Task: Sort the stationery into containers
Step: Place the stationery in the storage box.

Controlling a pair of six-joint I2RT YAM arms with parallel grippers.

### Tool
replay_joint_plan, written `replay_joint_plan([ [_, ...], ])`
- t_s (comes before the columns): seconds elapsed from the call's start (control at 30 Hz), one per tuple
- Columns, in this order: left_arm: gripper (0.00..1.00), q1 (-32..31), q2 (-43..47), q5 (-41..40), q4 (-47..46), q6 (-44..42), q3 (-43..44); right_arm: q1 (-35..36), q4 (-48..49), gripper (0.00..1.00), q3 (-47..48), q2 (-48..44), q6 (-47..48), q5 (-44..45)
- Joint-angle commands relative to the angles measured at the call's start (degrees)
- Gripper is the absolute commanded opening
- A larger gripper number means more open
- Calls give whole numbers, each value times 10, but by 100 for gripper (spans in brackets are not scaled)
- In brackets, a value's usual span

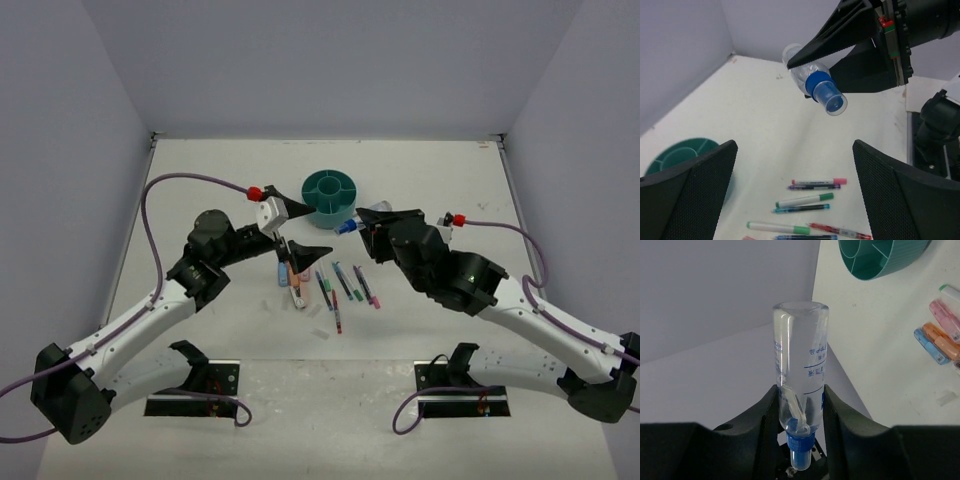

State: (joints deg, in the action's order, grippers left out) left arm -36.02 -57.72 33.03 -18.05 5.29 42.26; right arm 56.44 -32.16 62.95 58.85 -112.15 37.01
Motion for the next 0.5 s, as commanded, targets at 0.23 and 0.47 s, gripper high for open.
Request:
replay_joint_plan([
  [0.23, 100, -68, 16, -79, -158, -238, -30, -22, -76, 0, 73, 21, -35, -39],
  [0.47, 87, -83, -36, -89, -127, -236, 11, -41, -92, 0, 94, 56, -24, -79],
])
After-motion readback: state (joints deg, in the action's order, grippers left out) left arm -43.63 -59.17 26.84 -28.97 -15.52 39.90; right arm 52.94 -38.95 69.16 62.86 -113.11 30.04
